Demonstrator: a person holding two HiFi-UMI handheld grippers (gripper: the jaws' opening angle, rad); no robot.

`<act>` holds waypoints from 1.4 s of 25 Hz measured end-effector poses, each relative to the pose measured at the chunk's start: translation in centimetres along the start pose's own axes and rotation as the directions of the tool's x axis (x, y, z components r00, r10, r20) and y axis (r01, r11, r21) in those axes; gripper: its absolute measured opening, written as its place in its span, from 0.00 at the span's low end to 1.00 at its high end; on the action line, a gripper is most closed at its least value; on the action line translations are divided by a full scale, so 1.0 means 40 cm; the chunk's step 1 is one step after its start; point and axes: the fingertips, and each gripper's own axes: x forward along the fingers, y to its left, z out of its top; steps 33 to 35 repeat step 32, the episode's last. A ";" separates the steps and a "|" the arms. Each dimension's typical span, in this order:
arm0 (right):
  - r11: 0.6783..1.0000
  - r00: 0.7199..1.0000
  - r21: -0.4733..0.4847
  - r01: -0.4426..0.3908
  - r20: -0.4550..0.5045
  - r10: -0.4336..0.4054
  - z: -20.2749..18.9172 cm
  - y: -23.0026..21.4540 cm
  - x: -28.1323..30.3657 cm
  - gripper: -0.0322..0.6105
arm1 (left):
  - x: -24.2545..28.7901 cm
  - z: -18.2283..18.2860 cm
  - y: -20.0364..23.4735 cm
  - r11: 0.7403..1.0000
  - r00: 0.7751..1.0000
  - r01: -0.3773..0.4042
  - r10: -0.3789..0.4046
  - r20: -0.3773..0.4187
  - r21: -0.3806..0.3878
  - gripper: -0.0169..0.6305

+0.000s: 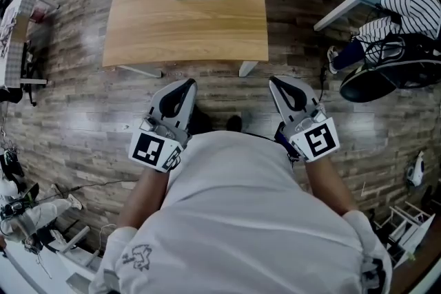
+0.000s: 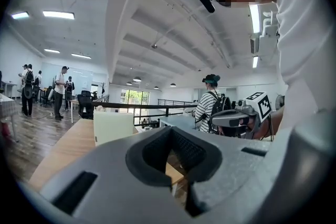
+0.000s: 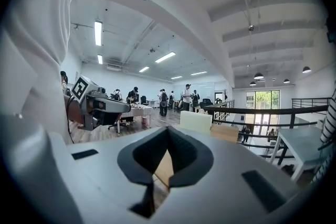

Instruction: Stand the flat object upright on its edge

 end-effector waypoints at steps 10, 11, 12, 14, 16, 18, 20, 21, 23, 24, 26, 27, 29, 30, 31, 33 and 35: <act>0.999 0.999 0.007 -0.033 0.019 0.033 0.015 0.065 -0.027 0.06 | -0.087 0.028 0.002 0.998 0.998 -0.057 0.056 0.027 0.035 0.04; 0.999 0.999 0.007 -0.037 0.017 0.036 0.016 0.069 -0.029 0.06 | -0.094 0.029 0.004 0.998 0.998 -0.063 0.062 0.030 0.032 0.04; 0.999 0.999 0.004 -0.041 0.015 0.041 0.017 0.073 -0.030 0.06 | -0.100 0.028 0.006 0.997 0.997 -0.069 0.068 0.032 0.026 0.04; 0.999 0.999 -0.008 -0.047 0.012 0.047 0.017 0.079 -0.031 0.06 | -0.110 0.024 0.006 0.997 0.996 -0.077 0.077 0.036 0.012 0.04; 0.999 0.999 -0.017 -0.049 0.008 0.049 0.019 0.082 -0.032 0.06 | -0.117 0.021 0.005 0.997 0.996 -0.079 0.078 0.039 0.001 0.04; 0.998 0.999 -0.018 -0.052 0.008 0.052 0.023 0.083 -0.030 0.06 | -0.120 0.020 0.004 0.997 0.997 -0.071 0.071 0.040 -0.001 0.04; 0.998 0.998 -0.020 -0.056 0.013 0.056 0.027 0.086 -0.027 0.06 | -0.120 0.020 0.002 0.998 0.997 -0.064 0.063 0.039 0.004 0.04; 0.998 0.998 -0.021 -0.058 0.014 0.058 0.028 0.089 -0.027 0.06 | -0.120 0.021 0.001 0.998 0.997 -0.062 0.062 0.040 0.006 0.04; 0.998 0.998 -0.021 -0.060 0.014 0.060 0.028 0.092 -0.028 0.06 | -0.120 0.025 -0.002 0.998 0.997 -0.063 0.062 0.046 0.008 0.04; 0.998 0.998 -0.020 -0.061 0.013 0.061 0.028 0.092 -0.028 0.06 | -0.119 0.027 -0.004 0.998 0.997 -0.063 0.062 0.047 0.009 0.04; 0.998 0.998 -0.021 -0.062 0.012 0.062 0.028 0.092 -0.030 0.06 | -0.117 0.027 -0.009 0.998 0.997 -0.060 0.060 0.046 0.010 0.04; 0.998 0.998 -0.021 -0.062 0.013 0.062 0.028 0.093 -0.030 0.06 | -0.117 0.026 -0.011 0.998 0.997 -0.059 0.058 0.045 0.010 0.04; 0.998 0.998 -0.022 -0.061 0.017 0.062 0.030 0.095 -0.032 0.06 | -0.119 0.026 -0.016 0.998 0.997 -0.058 0.057 0.046 0.012 0.04; 0.998 0.998 -0.022 -0.061 0.019 0.061 0.031 0.097 -0.034 0.06 | -0.121 0.026 -0.018 0.998 0.997 -0.058 0.058 0.047 0.013 0.04; 0.998 0.998 -0.021 -0.061 0.021 0.062 0.032 0.099 -0.037 0.06 | -0.123 0.026 -0.021 0.998 0.997 -0.059 0.059 0.049 0.013 0.04; 0.998 0.998 -0.021 -0.061 0.023 0.062 0.034 0.101 -0.039 0.06 | -0.125 0.027 -0.024 0.998 0.997 -0.060 0.060 0.050 0.014 0.04; 0.998 0.998 -0.021 -0.061 0.023 0.062 0.034 0.101 -0.039 0.06 | -0.125 0.027 -0.024 0.998 0.997 -0.060 0.060 0.050 0.014 0.04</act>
